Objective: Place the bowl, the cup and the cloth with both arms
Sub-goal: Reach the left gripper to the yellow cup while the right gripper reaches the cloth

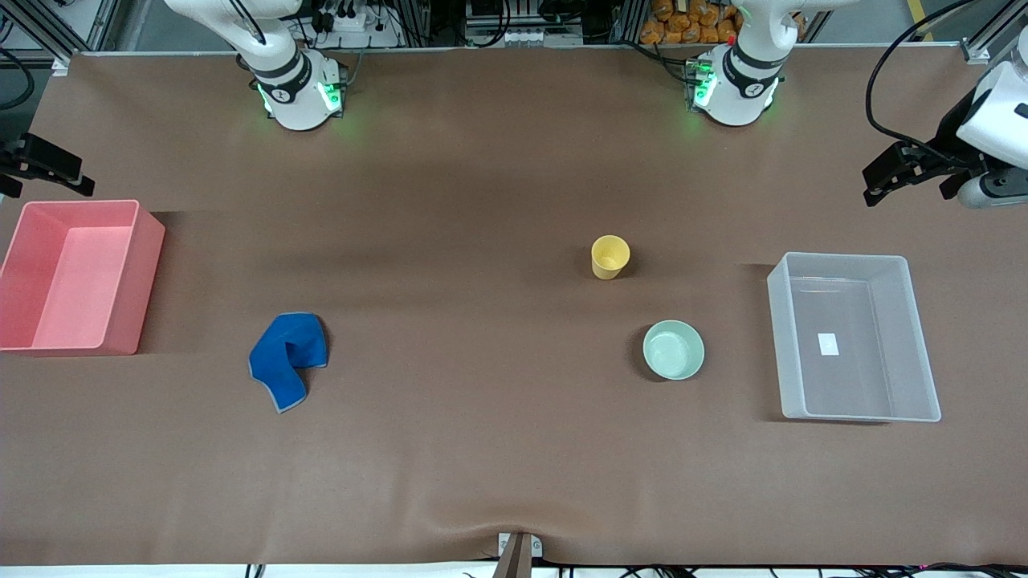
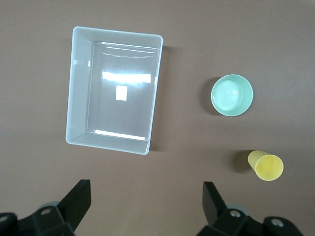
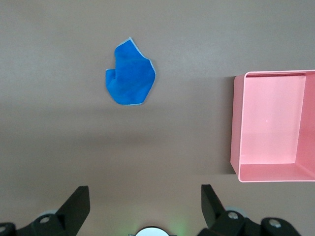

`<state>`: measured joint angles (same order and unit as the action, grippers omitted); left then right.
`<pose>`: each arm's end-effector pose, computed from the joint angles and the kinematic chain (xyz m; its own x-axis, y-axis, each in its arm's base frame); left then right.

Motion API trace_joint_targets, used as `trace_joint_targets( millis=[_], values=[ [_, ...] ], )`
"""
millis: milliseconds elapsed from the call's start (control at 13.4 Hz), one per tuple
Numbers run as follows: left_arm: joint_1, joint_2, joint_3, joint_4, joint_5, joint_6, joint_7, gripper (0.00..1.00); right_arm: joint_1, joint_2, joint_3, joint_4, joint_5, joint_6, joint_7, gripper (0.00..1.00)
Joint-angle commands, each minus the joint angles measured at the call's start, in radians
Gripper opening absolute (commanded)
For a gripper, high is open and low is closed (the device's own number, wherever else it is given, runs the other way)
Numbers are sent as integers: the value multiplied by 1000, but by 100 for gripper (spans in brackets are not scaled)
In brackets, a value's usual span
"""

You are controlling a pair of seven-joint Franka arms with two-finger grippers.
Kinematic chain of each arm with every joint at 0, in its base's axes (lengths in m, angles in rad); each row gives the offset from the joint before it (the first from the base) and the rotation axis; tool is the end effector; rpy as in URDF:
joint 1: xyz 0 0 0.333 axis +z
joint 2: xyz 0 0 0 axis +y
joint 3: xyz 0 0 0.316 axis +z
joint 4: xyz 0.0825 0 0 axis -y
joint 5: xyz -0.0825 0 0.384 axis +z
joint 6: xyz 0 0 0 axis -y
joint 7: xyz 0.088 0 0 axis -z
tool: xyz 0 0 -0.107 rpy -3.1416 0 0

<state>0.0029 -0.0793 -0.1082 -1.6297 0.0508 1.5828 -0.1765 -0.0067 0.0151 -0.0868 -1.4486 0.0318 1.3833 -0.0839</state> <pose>0.5284 -0.0529 0.6407 0.9966 0.0704 0.0418 0.0725 -0.9960 -0.0528 0.5374 -0.0461 0.6572 0.9970 -0.0035 -0.0773 -0.0064 -0.9993 -0.0369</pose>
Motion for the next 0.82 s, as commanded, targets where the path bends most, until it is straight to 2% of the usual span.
trace_joint_targets(
  millis=[0,448,597,746],
  values=[
    [-6,-30,9,-19,-22,-4,-6,100,-9,11,1,24,22,-16,7,100],
    [-1,15,-13,-6,-47,-3,2,100,-9,12,1,22,27,-15,7,100],
    [-1,23,-42,-42,-110,-1,-12,100,-6,12,1,22,25,-16,9,100],
    [2,21,-102,-106,-117,48,-62,100,-12,17,1,17,25,-21,9,100]
  ],
)
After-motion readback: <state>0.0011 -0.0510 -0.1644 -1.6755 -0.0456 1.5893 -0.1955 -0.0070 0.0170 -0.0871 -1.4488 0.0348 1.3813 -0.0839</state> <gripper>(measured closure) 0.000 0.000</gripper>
